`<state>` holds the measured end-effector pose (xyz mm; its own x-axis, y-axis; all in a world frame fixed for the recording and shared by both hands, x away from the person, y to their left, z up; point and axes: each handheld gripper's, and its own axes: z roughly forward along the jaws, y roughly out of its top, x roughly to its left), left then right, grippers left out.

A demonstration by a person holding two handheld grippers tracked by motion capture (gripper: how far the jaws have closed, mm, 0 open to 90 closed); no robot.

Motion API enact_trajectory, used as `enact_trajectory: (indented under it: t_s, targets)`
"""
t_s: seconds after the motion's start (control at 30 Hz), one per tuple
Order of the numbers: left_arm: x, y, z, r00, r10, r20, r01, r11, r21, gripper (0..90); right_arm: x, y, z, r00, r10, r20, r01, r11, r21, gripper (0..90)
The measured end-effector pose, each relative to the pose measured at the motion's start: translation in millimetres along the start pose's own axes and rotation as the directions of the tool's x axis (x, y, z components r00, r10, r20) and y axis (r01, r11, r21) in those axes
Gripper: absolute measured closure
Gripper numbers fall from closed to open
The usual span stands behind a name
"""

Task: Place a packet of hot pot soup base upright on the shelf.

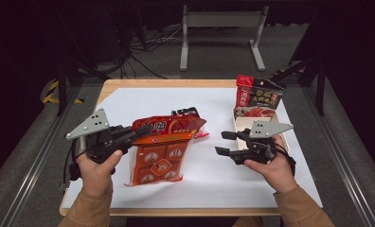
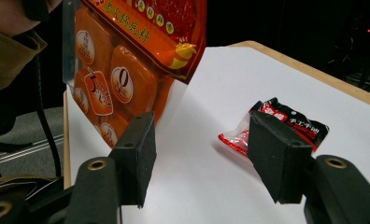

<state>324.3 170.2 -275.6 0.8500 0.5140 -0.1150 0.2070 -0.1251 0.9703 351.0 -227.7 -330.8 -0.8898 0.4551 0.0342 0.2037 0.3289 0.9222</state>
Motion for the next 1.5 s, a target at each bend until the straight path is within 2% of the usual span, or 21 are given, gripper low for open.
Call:
enact_trajectory:
  t_s: [0.17, 0.3, 0.33, 0.63, 0.97, 1.13, 1.5]
  targets:
    - [-10.0, 6.0, 7.6, 0.9988, 0.045, 0.019, -0.045, 0.9990, -0.001, 90.0, 0.1, 0.2, 7.0, 0.9999, 0.012, -0.008, -0.012, 1.000, -0.003, 37.2]
    - [-14.3, 9.2, 10.2, 0.9978, 0.060, 0.028, -0.060, 0.9982, -0.006, 90.0, -0.8, 1.0, 11.0, 0.9998, 0.012, -0.013, -0.012, 1.000, -0.017, 34.3]
    - [-15.9, 11.1, 11.3, 0.9973, 0.067, 0.030, -0.067, 0.9977, -0.012, 90.0, -0.6, 2.1, 14.2, 0.9995, 0.009, -0.031, -0.010, 0.999, -0.032, 33.5]
    - [-18.6, 14.4, 10.5, 0.9959, 0.080, 0.043, -0.079, 0.9964, -0.031, 90.0, -0.9, 5.0, 32.5, 0.9989, -0.014, -0.046, 0.012, 0.999, -0.036, 28.9]
    - [-25.5, 16.9, 16.7, 0.9900, 0.108, 0.090, -0.105, 0.9938, -0.035, 90.0, 2.1, 4.6, 52.3, 0.9949, -0.039, -0.094, 0.035, 0.999, -0.041, 28.5]
    - [-26.6, 17.3, 18.0, 0.9889, 0.104, 0.107, -0.099, 0.9940, -0.045, 90.0, 4.2, 2.1, 59.4, 0.9907, -0.064, -0.120, 0.057, 0.996, -0.062, 27.5]
    - [-27.8, 16.1, 19.1, 0.9873, 0.110, 0.114, -0.105, 0.9933, -0.047, 90.0, 11.0, -2.8, 80.1, 0.9777, -0.065, -0.199, 0.045, 0.993, -0.105, 26.9]
